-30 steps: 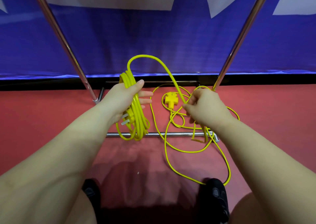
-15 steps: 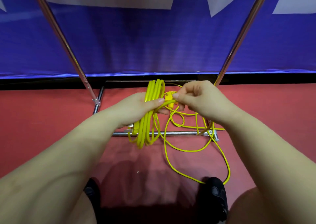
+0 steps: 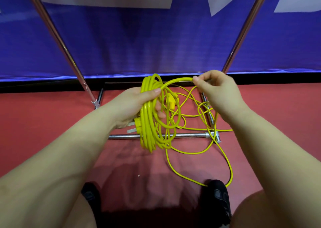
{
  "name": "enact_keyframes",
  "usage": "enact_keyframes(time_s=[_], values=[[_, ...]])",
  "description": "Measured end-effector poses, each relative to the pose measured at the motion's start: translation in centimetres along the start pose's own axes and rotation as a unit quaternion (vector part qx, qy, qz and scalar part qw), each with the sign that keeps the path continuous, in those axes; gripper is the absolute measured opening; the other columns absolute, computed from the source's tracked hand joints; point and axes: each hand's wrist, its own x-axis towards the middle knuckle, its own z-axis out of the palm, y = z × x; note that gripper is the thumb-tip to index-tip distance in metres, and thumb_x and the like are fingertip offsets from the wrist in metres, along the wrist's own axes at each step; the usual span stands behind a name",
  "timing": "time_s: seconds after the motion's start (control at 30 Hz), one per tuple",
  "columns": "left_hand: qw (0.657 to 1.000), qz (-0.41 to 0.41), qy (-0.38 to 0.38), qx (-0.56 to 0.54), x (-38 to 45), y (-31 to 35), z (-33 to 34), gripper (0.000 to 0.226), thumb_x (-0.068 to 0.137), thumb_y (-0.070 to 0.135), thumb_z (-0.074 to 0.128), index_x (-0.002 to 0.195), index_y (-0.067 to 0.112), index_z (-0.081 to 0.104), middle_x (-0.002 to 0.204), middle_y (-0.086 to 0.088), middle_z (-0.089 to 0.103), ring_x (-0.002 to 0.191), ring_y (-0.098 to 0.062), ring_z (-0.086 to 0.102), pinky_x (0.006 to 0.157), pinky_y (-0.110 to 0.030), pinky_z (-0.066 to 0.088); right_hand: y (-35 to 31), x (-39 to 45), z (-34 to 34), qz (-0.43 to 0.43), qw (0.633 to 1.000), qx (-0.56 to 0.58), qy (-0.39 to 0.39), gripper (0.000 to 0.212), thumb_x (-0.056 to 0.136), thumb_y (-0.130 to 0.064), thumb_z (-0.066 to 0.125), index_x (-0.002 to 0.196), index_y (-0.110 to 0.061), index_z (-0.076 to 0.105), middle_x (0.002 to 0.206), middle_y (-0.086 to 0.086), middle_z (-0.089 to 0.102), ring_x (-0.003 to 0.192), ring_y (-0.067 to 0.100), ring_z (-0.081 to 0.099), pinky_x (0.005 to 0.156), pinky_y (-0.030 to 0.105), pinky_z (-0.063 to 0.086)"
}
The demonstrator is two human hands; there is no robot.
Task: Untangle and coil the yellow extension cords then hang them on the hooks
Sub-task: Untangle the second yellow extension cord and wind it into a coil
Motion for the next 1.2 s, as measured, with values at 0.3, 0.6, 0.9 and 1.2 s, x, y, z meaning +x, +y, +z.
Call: enact_keyframes(time_s=[0.3, 0.6, 0.9, 1.2], values=[[0.997, -0.06, -0.044, -0.026, -0.6, -0.6, 1.9, 0.03, 0.093, 0.033, 0.04, 0.086, 0.007, 0.052, 0.064, -0.012, 0.07, 0.053, -0.021, 0.068, 0.054, -0.031, 0.057, -1.7, -1.6, 0.6, -0.078, 0.964, -0.062, -0.247, 0.009, 0.075, -0.021, 0.075, 0.076, -0.014, 0.068, 0.072, 0.003, 0.067, 0.066, 0.001, 0.054, 0.065, 0.019, 0.044], [1.0, 0.002, -0.01, -0.014, 0.0, -0.6, 0.8, 0.021, 0.091, 0.03, 0.046, 0.079, 0.014, 0.05, 0.054, 0.001, 0.053, 0.043, -0.013, 0.049, 0.05, -0.027, 0.049, 0.3, -1.0, 0.1, 0.082, 0.947, -0.146, -0.273, 0.052, 0.089, -0.061, 0.037, 0.096, -0.017, 0.065, 0.103, -0.001, 0.068, 0.102, 0.018, 0.062, 0.1, 0.037, 0.043], [0.998, -0.025, -0.005, 0.056, -0.3, -0.3, 0.5, 0.026, 0.095, 0.028, 0.043, 0.081, 0.009, 0.054, 0.059, -0.004, 0.068, 0.048, -0.014, 0.064, 0.047, -0.024, 0.053, -1.0, -1.1, -0.2, -0.055, 0.987, -0.039, -0.143, 0.027, 0.077, -0.034, 0.072, 0.067, -0.019, 0.053, 0.05, -0.01, 0.045, 0.047, 0.002, 0.037, 0.049, 0.016, 0.031], [0.998, -0.017, -0.052, 0.023, -0.1, -0.8, 1.2, 0.021, 0.094, 0.027, 0.045, 0.081, 0.011, 0.05, 0.054, -0.001, 0.053, 0.043, -0.013, 0.048, 0.05, -0.027, 0.047, -0.8, -1.4, 0.1, 0.02, 0.938, -0.239, -0.251, 0.051, 0.095, -0.052, 0.033, 0.09, -0.013, 0.064, 0.097, 0.005, 0.068, 0.095, 0.021, 0.06, 0.093, 0.036, 0.044]])
